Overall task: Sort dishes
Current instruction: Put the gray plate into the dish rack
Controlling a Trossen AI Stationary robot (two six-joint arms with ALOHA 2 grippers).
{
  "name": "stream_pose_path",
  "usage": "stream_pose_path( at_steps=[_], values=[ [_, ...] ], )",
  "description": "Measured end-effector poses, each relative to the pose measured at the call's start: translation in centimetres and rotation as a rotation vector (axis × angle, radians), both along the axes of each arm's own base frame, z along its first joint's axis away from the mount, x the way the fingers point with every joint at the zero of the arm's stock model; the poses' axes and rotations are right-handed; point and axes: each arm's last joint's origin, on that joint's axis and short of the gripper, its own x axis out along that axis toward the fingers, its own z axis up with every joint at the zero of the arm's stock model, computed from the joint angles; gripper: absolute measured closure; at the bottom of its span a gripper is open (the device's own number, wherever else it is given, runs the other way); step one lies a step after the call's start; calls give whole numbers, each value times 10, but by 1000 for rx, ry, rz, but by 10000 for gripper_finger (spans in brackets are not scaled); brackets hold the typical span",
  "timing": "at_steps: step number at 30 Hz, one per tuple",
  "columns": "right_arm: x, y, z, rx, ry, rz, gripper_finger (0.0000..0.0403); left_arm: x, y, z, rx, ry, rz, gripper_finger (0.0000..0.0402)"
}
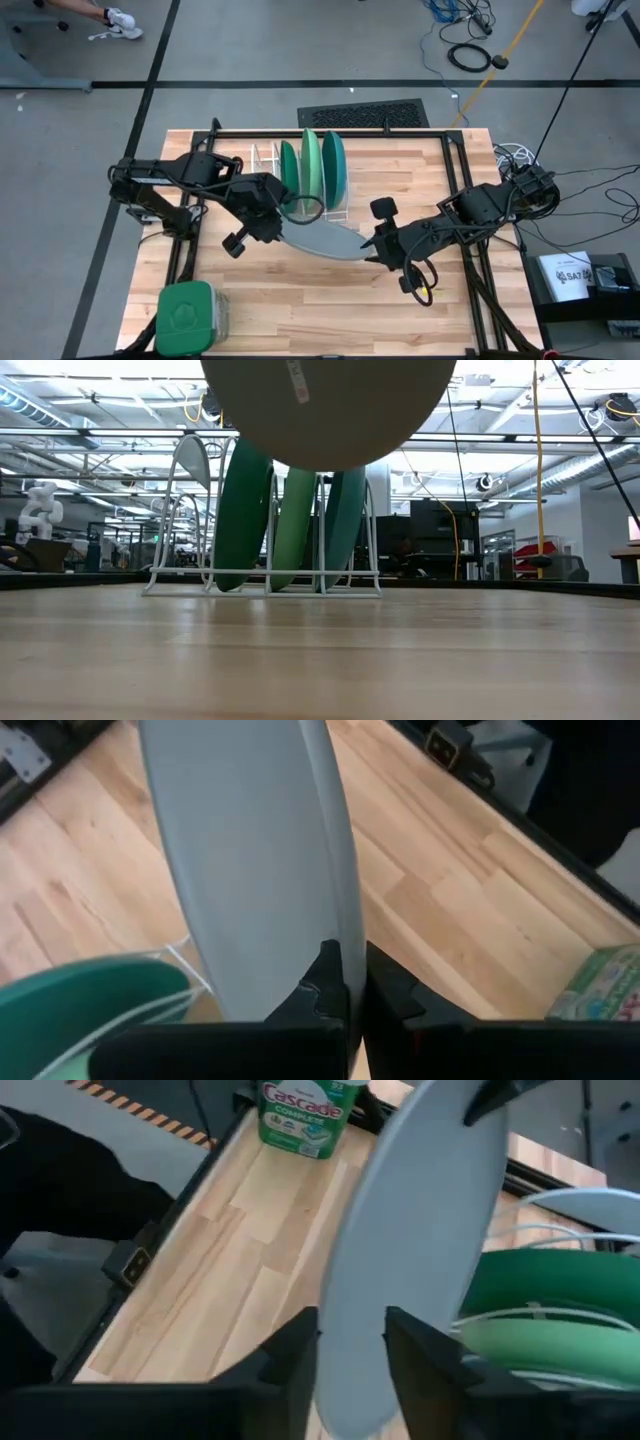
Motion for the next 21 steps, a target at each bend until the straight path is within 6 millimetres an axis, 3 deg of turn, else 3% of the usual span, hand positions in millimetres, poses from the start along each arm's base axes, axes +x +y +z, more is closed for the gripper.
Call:
stream_pose_path(
  at_steps=[6,12,21],
  values=[
    [-3,-6,-3,-107,10,-107,243,-1,-1,0,23,10,79,398],
    [-8,-13,-8,-242,48,-193,240,-3,2,13,13,-24,225,398],
    [-19,-21,-14,-331,123,-330,247,-21,-4,69,-62,-277,194,398]
  ],
)
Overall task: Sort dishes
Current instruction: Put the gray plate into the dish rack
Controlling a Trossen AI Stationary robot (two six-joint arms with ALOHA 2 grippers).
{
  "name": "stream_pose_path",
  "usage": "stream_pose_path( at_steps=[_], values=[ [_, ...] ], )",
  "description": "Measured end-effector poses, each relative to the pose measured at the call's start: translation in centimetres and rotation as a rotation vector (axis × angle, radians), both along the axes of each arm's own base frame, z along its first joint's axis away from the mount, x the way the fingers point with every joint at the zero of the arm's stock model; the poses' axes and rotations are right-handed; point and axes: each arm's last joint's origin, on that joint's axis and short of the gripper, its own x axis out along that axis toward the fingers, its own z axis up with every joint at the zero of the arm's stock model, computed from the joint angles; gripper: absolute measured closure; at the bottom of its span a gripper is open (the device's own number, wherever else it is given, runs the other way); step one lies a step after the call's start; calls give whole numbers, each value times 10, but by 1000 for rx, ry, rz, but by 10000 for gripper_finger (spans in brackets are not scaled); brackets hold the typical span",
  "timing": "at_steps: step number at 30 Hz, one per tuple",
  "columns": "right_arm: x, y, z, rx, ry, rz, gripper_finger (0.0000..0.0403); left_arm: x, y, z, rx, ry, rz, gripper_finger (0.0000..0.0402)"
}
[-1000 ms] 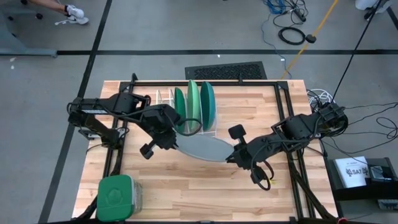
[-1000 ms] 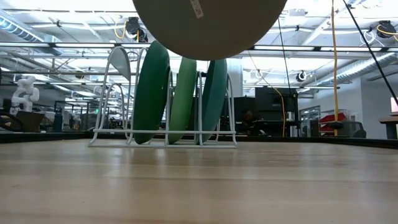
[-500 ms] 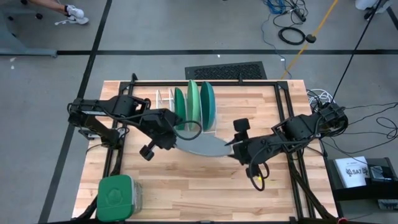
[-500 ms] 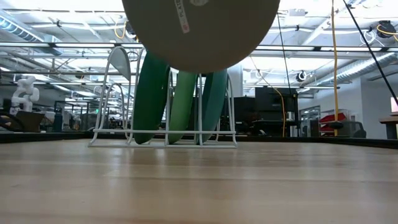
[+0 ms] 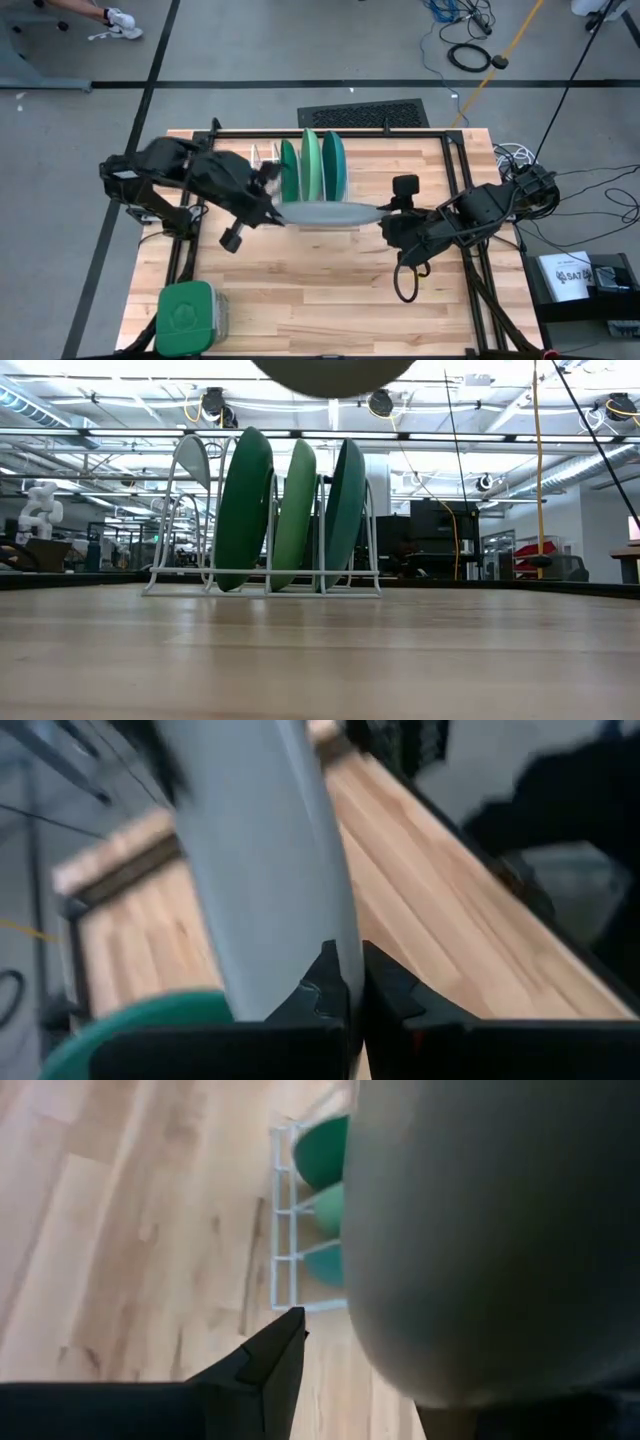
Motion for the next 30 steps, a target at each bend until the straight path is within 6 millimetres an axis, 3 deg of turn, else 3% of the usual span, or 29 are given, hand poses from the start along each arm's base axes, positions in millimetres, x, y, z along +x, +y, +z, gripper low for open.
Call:
stream_pose_path(
  at_steps=[8,13,21,25,30],
  values=[
    [-10,1,-6,63,52,-110,248,-34,15,58,-22,-313,182,401],
    [-14,7,-23,33,112,-137,248,-69,25,74,-57,-393,310,401],
    [-17,18,-75,-35,73,-323,248,-95,39,73,-184,-382,703,401],
    [-19,21,-104,-149,-31,-390,248,-87,38,62,-276,-312,839,401],
    [-25,19,-114,-199,-5,-397,248,-80,30,60,-366,-322,919,401]
  ],
)
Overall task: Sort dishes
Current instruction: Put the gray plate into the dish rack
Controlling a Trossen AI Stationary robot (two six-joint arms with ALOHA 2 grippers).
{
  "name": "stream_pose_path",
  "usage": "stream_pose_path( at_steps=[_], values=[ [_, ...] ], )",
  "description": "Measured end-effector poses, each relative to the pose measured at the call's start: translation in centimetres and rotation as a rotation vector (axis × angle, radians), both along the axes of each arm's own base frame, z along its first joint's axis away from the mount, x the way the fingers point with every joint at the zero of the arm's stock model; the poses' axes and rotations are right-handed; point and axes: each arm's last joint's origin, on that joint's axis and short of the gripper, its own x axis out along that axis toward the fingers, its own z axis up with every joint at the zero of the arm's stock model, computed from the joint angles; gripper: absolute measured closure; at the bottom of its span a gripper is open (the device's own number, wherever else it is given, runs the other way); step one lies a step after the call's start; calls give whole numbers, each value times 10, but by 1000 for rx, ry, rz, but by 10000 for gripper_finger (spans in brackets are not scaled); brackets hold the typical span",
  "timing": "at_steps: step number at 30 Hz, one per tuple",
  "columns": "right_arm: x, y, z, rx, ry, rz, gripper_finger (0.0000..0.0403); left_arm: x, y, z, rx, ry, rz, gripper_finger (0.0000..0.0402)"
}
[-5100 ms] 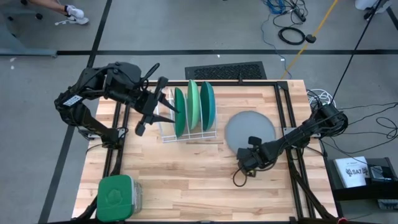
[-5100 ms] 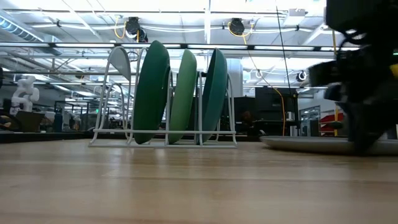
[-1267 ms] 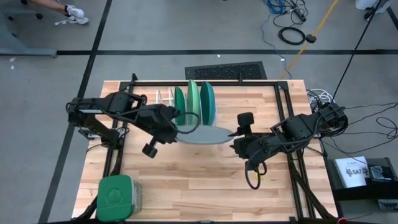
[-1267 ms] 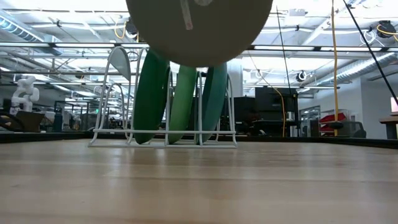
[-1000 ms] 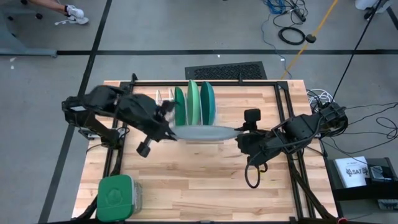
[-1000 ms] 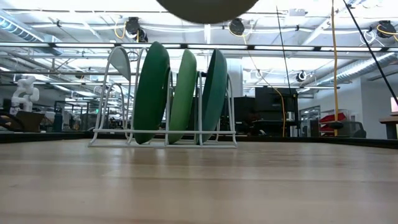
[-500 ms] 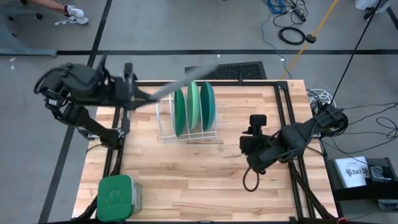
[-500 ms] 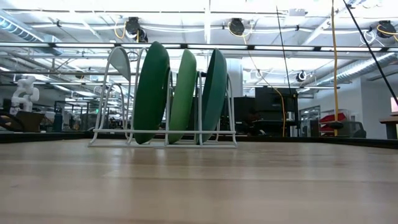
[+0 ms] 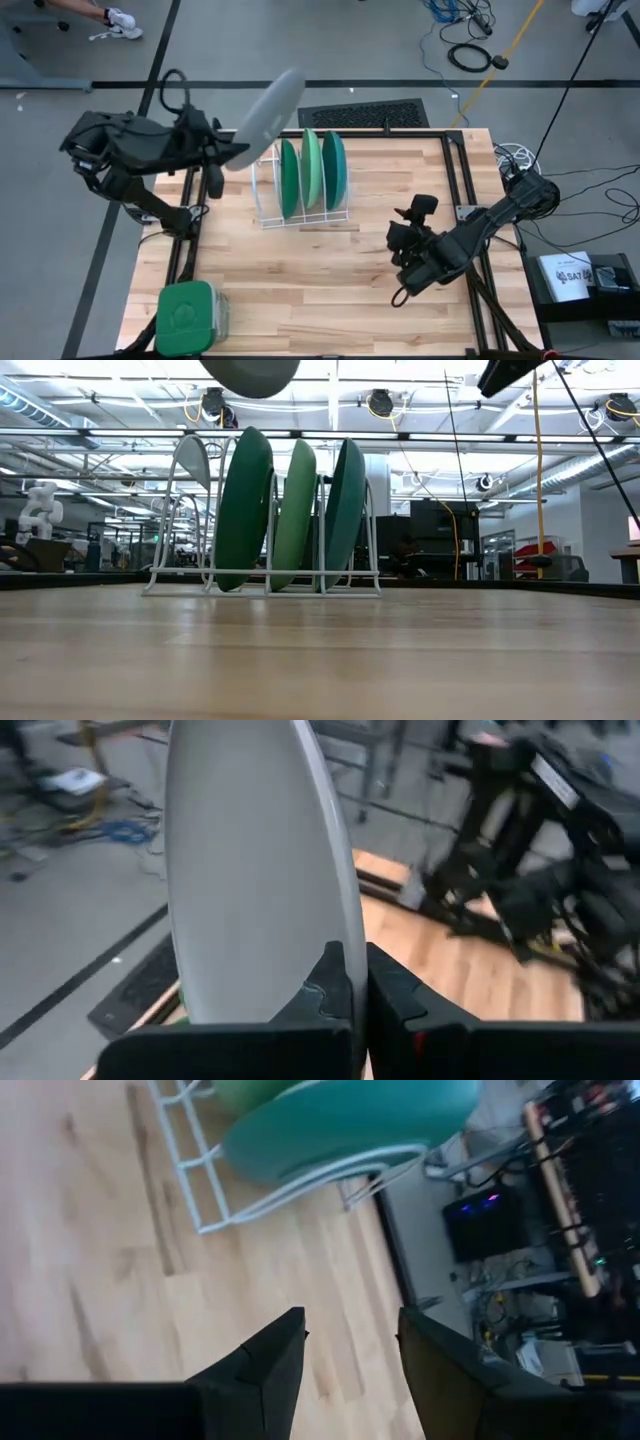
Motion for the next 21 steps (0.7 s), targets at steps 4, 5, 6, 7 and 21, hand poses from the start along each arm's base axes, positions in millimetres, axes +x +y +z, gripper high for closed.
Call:
stream_pose_path(
  at_steps=[4,5,6,7,21],
  values=[
    [-1,0,3,-61,-40,21,248,11,-8,-4,-19,-38,126,401],
    [-2,1,4,-76,-46,28,248,16,-12,-6,-23,-44,152,401],
    [-2,2,4,-92,-52,36,248,21,-16,-8,-28,-51,173,401],
    [-2,2,4,-110,-57,44,248,24,-19,-9,-27,-59,194,401],
    [-5,4,12,-378,-120,128,248,90,-83,-68,141,-150,511,401]
  ],
)
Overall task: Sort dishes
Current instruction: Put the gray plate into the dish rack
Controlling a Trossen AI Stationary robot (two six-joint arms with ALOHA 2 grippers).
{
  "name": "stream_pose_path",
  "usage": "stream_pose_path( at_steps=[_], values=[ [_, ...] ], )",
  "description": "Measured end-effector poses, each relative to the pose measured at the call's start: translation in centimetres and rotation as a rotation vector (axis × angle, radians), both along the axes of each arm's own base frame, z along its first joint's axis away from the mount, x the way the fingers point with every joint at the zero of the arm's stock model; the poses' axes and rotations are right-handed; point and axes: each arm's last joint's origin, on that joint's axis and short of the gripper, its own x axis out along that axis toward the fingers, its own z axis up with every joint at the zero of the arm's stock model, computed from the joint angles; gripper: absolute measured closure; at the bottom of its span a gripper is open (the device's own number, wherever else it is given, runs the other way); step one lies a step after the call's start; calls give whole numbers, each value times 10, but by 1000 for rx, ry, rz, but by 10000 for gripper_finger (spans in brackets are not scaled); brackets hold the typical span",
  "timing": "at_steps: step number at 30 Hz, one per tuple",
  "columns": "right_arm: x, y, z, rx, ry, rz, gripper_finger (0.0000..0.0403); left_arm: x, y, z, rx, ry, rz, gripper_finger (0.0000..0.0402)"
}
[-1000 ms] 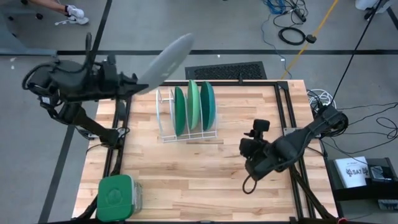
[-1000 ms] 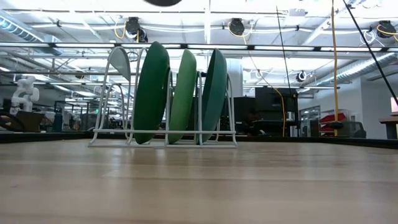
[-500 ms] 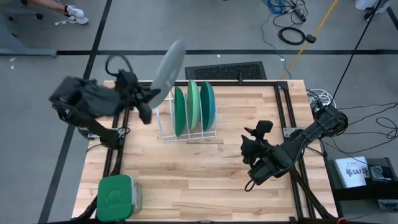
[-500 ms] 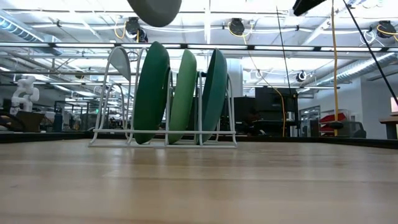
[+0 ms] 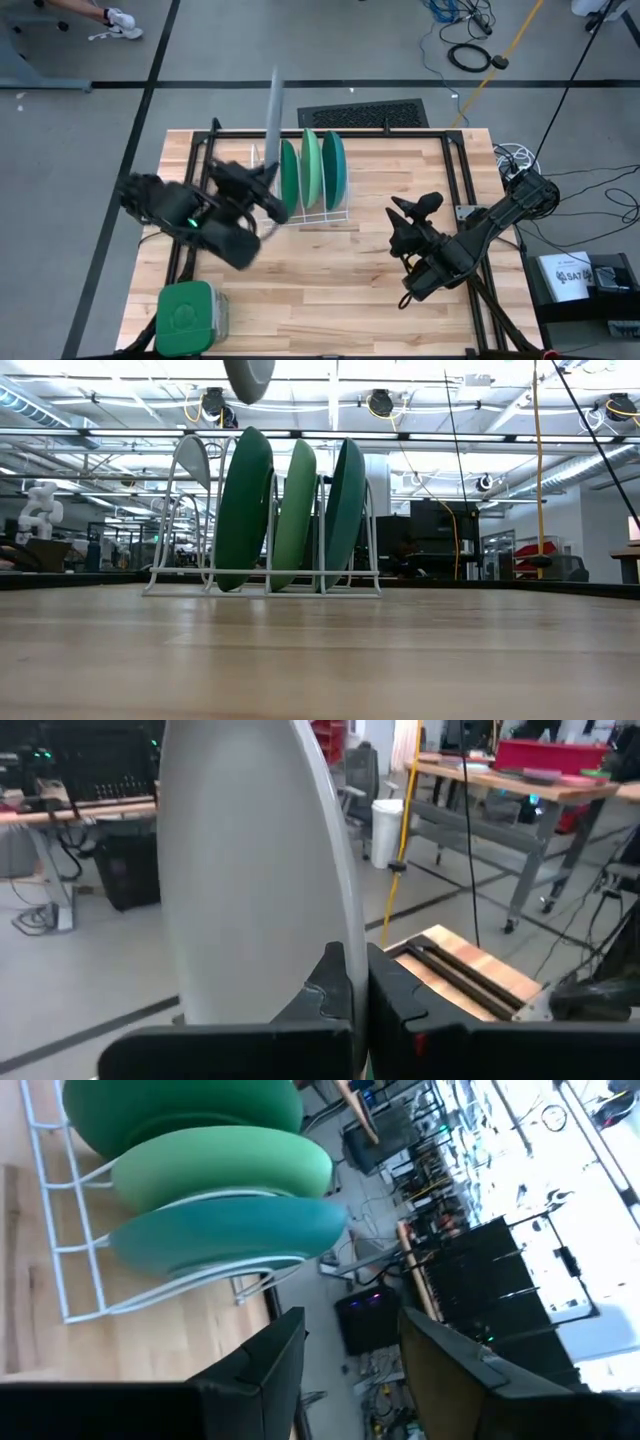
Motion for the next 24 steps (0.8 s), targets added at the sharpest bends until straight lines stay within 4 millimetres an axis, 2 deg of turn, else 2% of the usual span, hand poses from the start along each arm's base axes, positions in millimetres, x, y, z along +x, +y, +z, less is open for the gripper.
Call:
stream_pose_path(
  at_steps=[4,13,24],
  values=[
    [0,0,1,-28,-3,6,248,13,-10,-25,11,1,28,401],
    [0,0,1,-23,-9,6,248,16,-11,-76,58,-23,90,401],
    [-8,12,0,29,-23,44,248,-27,4,-78,98,-98,82,401]
  ],
)
